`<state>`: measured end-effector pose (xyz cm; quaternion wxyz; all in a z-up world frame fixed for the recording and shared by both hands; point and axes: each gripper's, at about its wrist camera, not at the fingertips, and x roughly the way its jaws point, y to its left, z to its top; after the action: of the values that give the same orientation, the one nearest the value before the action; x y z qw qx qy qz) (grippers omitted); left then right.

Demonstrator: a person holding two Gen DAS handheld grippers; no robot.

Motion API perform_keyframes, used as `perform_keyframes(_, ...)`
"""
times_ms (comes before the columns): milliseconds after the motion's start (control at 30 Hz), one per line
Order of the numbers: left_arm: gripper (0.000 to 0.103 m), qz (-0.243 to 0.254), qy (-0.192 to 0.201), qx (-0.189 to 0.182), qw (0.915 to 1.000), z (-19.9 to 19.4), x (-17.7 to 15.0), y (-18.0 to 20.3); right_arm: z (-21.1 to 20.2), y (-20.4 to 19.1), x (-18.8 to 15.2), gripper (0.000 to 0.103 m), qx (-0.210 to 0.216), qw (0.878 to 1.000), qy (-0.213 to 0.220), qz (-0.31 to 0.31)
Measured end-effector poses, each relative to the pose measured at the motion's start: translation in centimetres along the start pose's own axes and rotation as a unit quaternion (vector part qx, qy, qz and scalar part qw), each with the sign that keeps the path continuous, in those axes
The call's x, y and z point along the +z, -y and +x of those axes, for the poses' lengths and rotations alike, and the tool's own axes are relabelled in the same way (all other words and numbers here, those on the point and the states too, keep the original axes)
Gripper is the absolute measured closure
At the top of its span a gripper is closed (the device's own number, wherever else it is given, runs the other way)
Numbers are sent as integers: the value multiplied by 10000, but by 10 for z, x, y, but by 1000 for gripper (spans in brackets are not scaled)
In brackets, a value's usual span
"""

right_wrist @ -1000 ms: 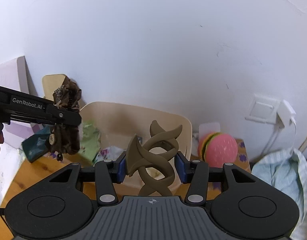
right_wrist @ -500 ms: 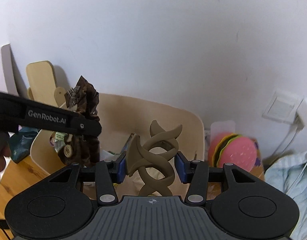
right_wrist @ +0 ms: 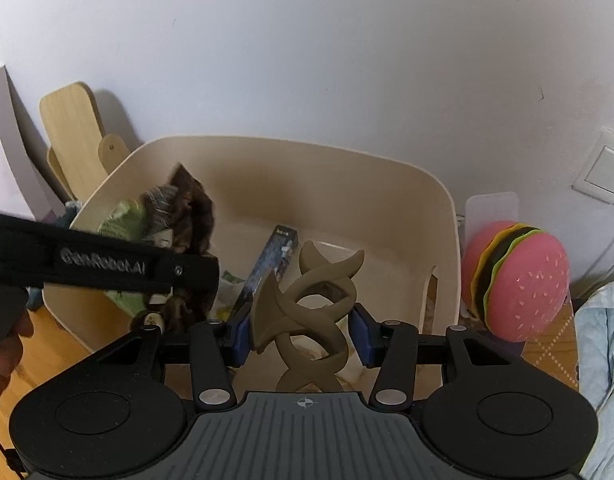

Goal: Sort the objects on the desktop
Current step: 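Open the right gripper over the basket while the left gripper releases the pouch, then grasp the white Hello Kitty plush with left gripper while right grasps bear-print tissue pack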

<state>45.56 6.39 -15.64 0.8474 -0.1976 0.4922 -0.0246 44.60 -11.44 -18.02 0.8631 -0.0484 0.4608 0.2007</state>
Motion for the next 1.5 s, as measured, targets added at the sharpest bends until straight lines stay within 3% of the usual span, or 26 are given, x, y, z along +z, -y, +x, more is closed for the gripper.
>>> perform_keyframes(33,23,-121,-7,-88,9999,-2,0,-2,-1,0,-1,40,17,10000,39,-17)
perform_keyframes(100,19,-197,-10,-174,9997,-6,1,-4,-8,1,-2,23,119,9998,155,-32)
perform_keyframes(133,18,-161,16,-156,9997,-9,2,-4,-12,1,-3,21,153,9996,221,-23)
perform_keyframes(300,14,240,351,-6,9991,-34,-1,4,-36,3,-7,16,108,9989,442,-62)
perform_keyframes(567,13,909,481,26,9947,-67,-16,22,-73,-1,-19,13,75,9973,654,-314)
perform_keyframes(767,13,938,709,-7,9931,-100,-43,19,-95,-5,-37,11,34,9960,681,-573)
perform_keyframes(1000,13,997,491,30,9938,-112,-84,11,-101,-13,-76,11,72,9953,360,-899)
perform_keyframes(1333,13,666,102,315,9972,-107,-144,-20,-103,-5,-124,8,493,9946,-57,-914)
perform_keyframes(1500,13,632,-206,442,9968,-101,-166,-30,-100,1,-146,6,388,9935,-268,-1037)
